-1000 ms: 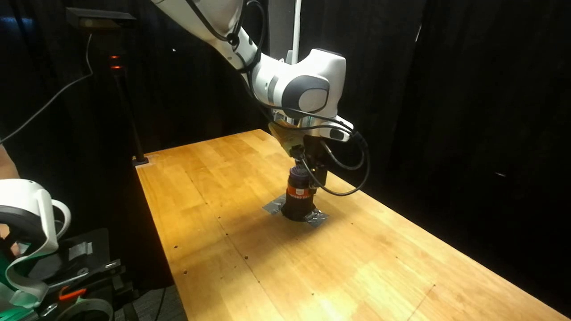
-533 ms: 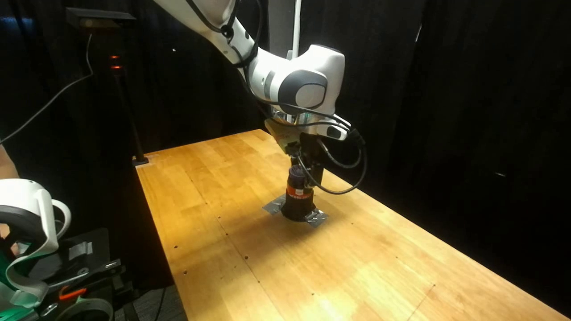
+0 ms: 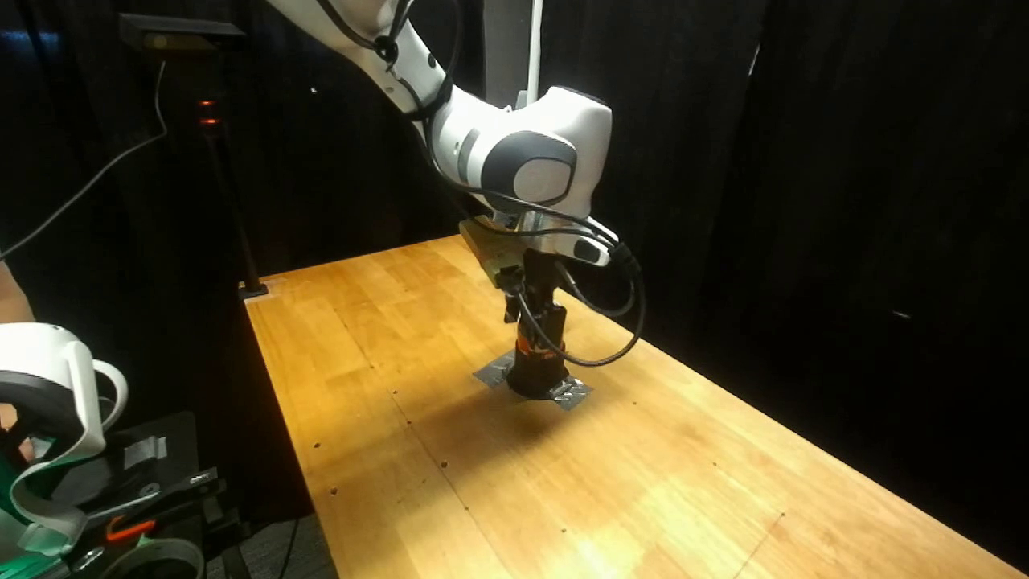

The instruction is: Put the elastic around the bottle

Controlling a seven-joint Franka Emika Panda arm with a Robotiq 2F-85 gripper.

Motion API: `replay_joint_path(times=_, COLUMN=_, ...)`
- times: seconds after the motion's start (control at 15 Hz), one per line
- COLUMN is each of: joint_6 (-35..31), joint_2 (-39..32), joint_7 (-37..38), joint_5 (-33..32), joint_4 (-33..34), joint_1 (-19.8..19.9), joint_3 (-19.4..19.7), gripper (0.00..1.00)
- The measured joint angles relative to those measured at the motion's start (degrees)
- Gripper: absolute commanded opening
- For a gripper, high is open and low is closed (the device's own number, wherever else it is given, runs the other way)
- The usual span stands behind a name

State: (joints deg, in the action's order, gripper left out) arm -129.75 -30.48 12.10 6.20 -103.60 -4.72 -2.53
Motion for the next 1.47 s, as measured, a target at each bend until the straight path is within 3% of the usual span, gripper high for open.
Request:
replay_joint_path(times=0.07, joint_6=-0.09, joint_2=0.55, joint_7=-0.24, joint_5=0.00, joint_4=-0.96, joint_1=0.15, joint_3=0.00, gripper=1.00)
replay_joint_path(times=0.13, joint_6=-0.26, joint_2=1.06, joint_7=-0.43, joint_5=0.00, joint_4=-1.85, joint_1=0.29, joint_3=0.00, gripper=0.75)
replay_joint_path(times=0.2, joint_6=-0.77, joint_2=1.57, joint_7=-0.62, joint_5=0.00, joint_4=-2.75, joint_1=0.39, joint_3=0.00, gripper=0.74)
replay_joint_path(times=0.8, joint_6=-16.07, joint_2=7.80, joint_7=-2.44, joint_5=0.05, joint_4=-14.81, joint_1=0.51, joint_3=-0.46, gripper=0.07)
replay_joint_path(times=1.0, joint_6=-22.00, joint_2=9.91, joint_7=-3.46, joint_5=0.14, joint_4=-19.43, joint_1=0.57, joint_3=-0.94, gripper=0.01)
replay_joint_path(times=1.47, joint_6=-41.38, joint_2=12.34, joint_7=-7.25, joint_5=3.60, joint_4=-29.40, joint_1=2.34, joint_3=-4.58, gripper=0.05)
